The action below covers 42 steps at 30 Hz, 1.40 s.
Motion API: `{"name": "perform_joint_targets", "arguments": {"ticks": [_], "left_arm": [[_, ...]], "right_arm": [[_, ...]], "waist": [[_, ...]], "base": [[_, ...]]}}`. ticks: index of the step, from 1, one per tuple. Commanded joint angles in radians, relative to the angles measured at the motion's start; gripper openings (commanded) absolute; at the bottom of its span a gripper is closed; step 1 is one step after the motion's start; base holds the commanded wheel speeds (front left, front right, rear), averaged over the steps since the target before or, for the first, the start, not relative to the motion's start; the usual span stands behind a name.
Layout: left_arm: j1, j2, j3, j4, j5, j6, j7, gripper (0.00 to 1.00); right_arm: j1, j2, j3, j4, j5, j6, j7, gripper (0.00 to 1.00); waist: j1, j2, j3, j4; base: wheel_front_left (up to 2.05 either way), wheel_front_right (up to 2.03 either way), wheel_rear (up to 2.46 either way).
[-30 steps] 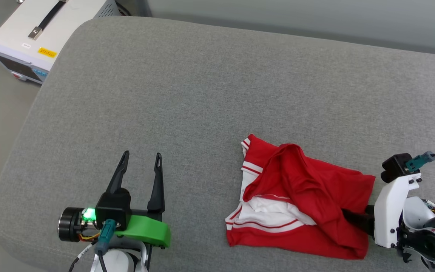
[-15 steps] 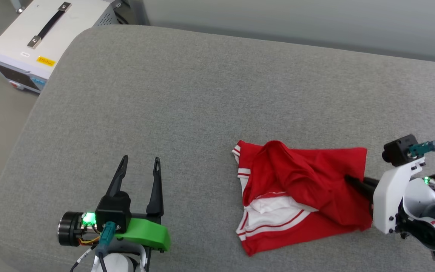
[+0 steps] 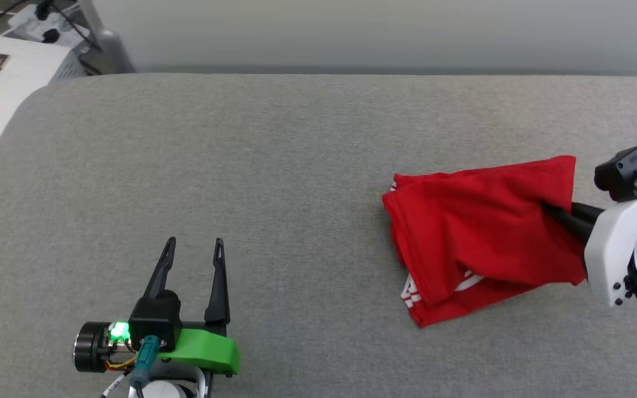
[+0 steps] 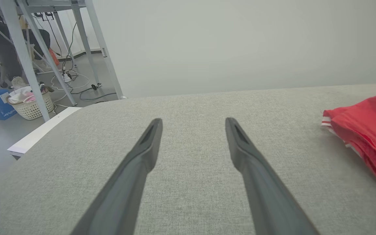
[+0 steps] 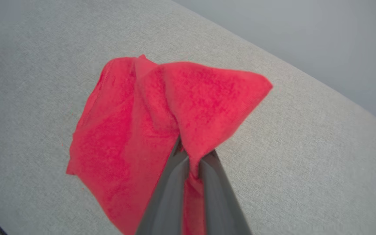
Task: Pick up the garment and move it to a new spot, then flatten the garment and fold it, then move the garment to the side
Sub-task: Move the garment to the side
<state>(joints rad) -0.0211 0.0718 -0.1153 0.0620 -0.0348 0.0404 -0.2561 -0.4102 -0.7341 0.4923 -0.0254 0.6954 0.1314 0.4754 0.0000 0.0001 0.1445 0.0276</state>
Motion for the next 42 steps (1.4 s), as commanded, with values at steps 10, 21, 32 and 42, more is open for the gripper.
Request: {"name": "perform_joint_targets", "arguments": {"ticks": [10,21,32,42], "left_arm": [[-0.061,0.025,0.015,-0.04,0.019,-0.004,-0.006,1.0],[-0.162,0.047,0.014,-0.12,0.032,-0.007,-0.006,1.0],[-0.221,0.062,0.013,-0.172,0.034,0.0,-0.006,1.0],[-0.201,0.062,0.007,-0.151,0.027,0.011,-0.006,1.0]], "right_arm": [[-0.11,-0.08,-0.048,0.093,-0.013,-0.001,0.006,0.0],[-0.247,-0.215,-0.137,0.372,-0.074,-0.001,-0.033,0.0],[-0.358,-0.239,-0.245,0.614,-0.127,-0.001,-0.09,0.0],[-0.402,-0.156,-0.297,0.735,-0.216,-0.001,-0.212,1.0]], "waist": [[0.0,-0.0001,0.149,-0.169],[0.0,-0.0001,0.344,-0.15],[0.0,-0.0001,0.431,-0.13],[0.0,-0.0001,0.353,-0.118]], "base": [[0.0,0.0,0.0],[0.0,0.0,0.0],[0.0,0.0,0.0],[0.0,0.0,0.0]]}}
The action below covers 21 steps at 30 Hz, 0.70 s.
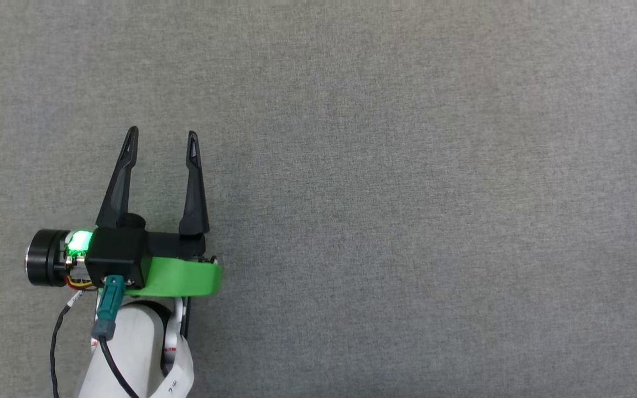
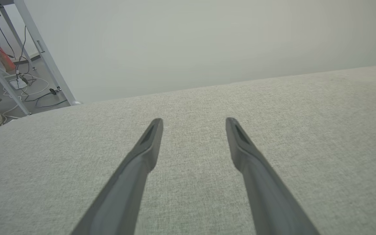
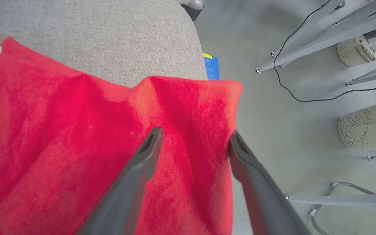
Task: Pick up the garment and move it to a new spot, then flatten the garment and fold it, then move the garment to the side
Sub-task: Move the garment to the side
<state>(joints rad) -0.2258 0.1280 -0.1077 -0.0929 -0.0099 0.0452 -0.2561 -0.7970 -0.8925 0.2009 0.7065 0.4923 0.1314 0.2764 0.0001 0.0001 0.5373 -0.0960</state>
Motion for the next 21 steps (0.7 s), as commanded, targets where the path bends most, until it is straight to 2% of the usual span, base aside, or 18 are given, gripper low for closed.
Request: {"name": "perform_joint_targets", "arguments": {"ticks": [1,7,13,17,21], "left_arm": [[0.01,0.005,-0.001,0.008,0.001,0.006,-0.006,1.0],[0.061,-0.001,0.002,0.034,-0.01,0.014,-0.006,1.0],[0.119,-0.011,0.009,0.061,-0.023,0.019,-0.006,1.0],[0.15,-0.017,0.01,0.077,-0.027,0.018,-0.006,1.0],[0.167,-0.02,0.011,0.091,-0.029,0.012,-0.006,1.0]], "right_arm": [[-0.013,0.005,-0.005,0.003,-0.024,-0.001,-0.032,1.0],[0.018,0.03,-0.041,-0.036,-0.107,-0.001,-0.247,1.0],[0.084,0.109,-0.104,-0.14,-0.181,-0.001,-0.43,1.0],[0.154,0.203,-0.179,-0.265,-0.253,-0.001,-0.51,1.0],[0.252,0.347,-0.261,-0.421,-0.328,-0.001,-0.532,1.0]], "waist": [[-0.0001,-0.0001,-0.053,0.008],[-0.0001,-0.0001,-0.149,0.032],[-0.0001,-0.0001,-0.239,0.056],[-0.0001,-0.0001,-0.29,0.076],[-0.0001,-0.0001,-0.331,0.097]], "base": [[0.0,0.0,0.0],[0.0,0.0,0.0],[0.0,0.0,0.0],[0.0,0.0,0.0],[0.0,0.0,0.0]]}}
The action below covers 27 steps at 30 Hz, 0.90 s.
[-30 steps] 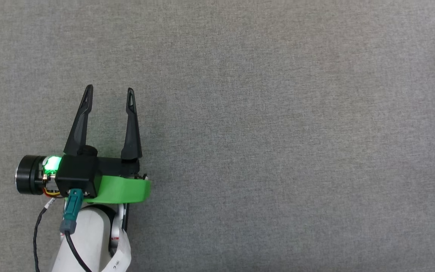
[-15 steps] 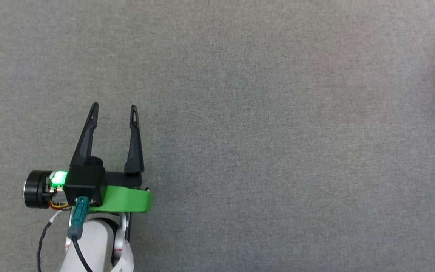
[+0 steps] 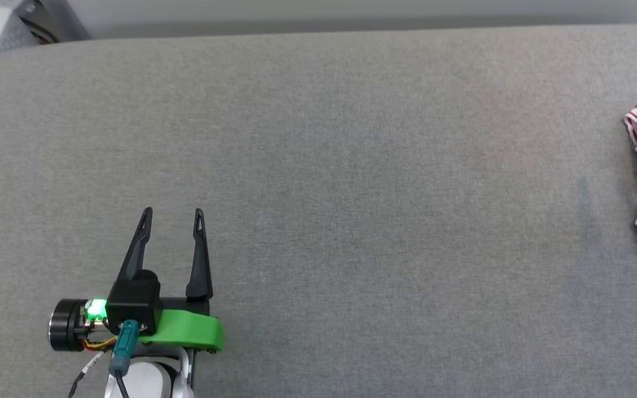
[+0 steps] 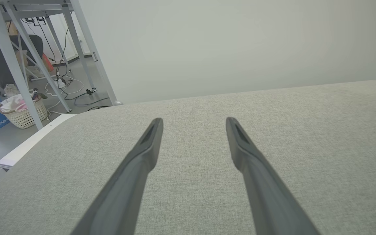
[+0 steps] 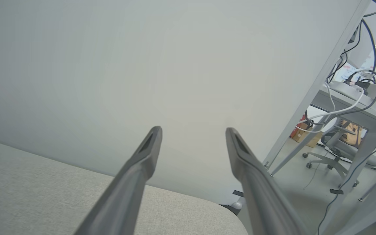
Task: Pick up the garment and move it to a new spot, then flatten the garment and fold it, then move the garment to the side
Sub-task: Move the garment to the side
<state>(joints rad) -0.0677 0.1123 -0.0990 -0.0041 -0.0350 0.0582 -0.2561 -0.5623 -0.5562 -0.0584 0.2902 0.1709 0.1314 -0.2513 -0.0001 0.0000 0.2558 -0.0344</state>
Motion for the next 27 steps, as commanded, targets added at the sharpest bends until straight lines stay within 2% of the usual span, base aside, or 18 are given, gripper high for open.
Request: {"name": "perform_joint_targets", "arguments": {"ticks": [1,8,14,20,27], "left_arm": [[0.011,-0.005,0.001,0.007,-0.005,-0.004,-0.006,1.0],[0.026,-0.01,0.003,0.032,-0.007,-0.011,-0.006,1.0],[0.05,-0.015,0.008,0.049,-0.008,-0.013,-0.006,1.0],[0.072,-0.02,0.01,0.058,-0.012,-0.018,-0.006,1.0],[0.101,-0.026,0.012,0.057,-0.023,-0.035,-0.006,1.0]], "right_arm": [[0.044,0.048,-0.021,-0.045,-0.023,-0.001,-0.007,1.0],[0.212,0.258,-0.017,-0.26,-0.078,-0.001,-0.01,1.0],[0.353,0.381,-0.006,-0.316,-0.066,-0.001,-0.01,1.0],[0.473,0.446,0.011,-0.309,-0.057,-0.001,-0.01,1.0],[0.582,0.48,0.006,-0.312,-0.048,-0.001,-0.01,1.0]], "waist": [[0.0001,0.0,-0.06,0.042],[0.0001,0.0,-0.116,0.074],[0.0001,0.0,-0.154,0.096],[0.0001,0.0,-0.184,0.11],[0.0001,0.0,-0.218,0.116]], "base": [[0.0,0.0,0.0],[0.0,0.0,0.0],[0.0,0.0,0.0],[0.0,0.0,0.0],[0.0,0.0,0.0]]}}
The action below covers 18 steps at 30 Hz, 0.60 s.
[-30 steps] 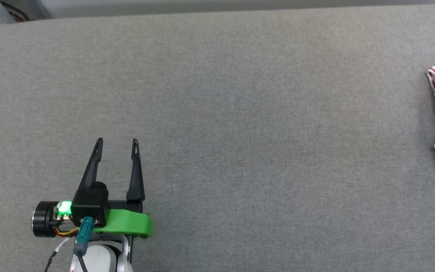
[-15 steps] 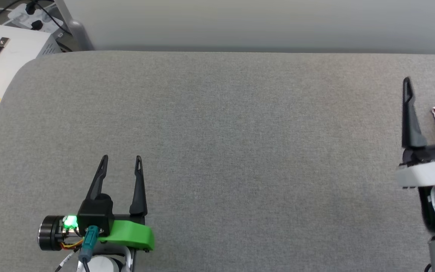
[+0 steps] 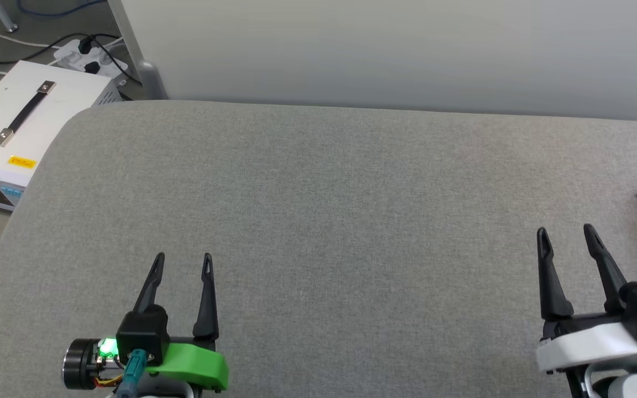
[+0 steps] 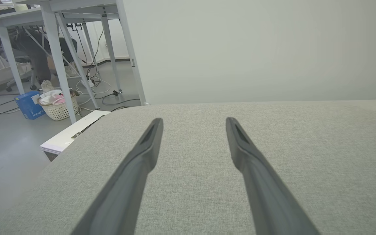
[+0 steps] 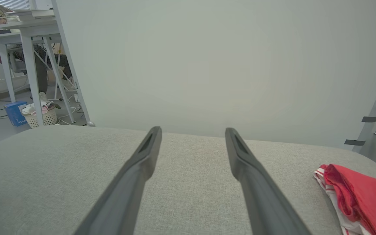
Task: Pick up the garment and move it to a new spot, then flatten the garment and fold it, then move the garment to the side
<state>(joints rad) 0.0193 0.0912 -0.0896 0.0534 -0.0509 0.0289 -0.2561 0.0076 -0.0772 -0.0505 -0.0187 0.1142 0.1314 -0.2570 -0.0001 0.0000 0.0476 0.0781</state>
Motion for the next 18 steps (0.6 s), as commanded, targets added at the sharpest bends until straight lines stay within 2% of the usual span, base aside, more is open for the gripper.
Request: {"name": "perform_joint_targets", "arguments": {"ticks": [1,18], "left_arm": [[0.022,-0.006,0.002,-0.002,-0.01,-0.012,-0.006,1.0],[0.061,-0.016,0.003,-0.004,-0.007,-0.037,-0.006,1.0]], "right_arm": [[0.04,0.007,-0.001,-0.006,0.013,-0.001,-0.005,1.0],[0.157,0.024,-0.012,-0.012,0.038,-0.001,-0.005,1.0]], "waist": [[0.0001,0.0,-0.018,0.005],[0.0001,0.0,-0.051,-0.002]], "base": [[0.0,0.0,0.0],[0.0,0.0,0.0]]}}
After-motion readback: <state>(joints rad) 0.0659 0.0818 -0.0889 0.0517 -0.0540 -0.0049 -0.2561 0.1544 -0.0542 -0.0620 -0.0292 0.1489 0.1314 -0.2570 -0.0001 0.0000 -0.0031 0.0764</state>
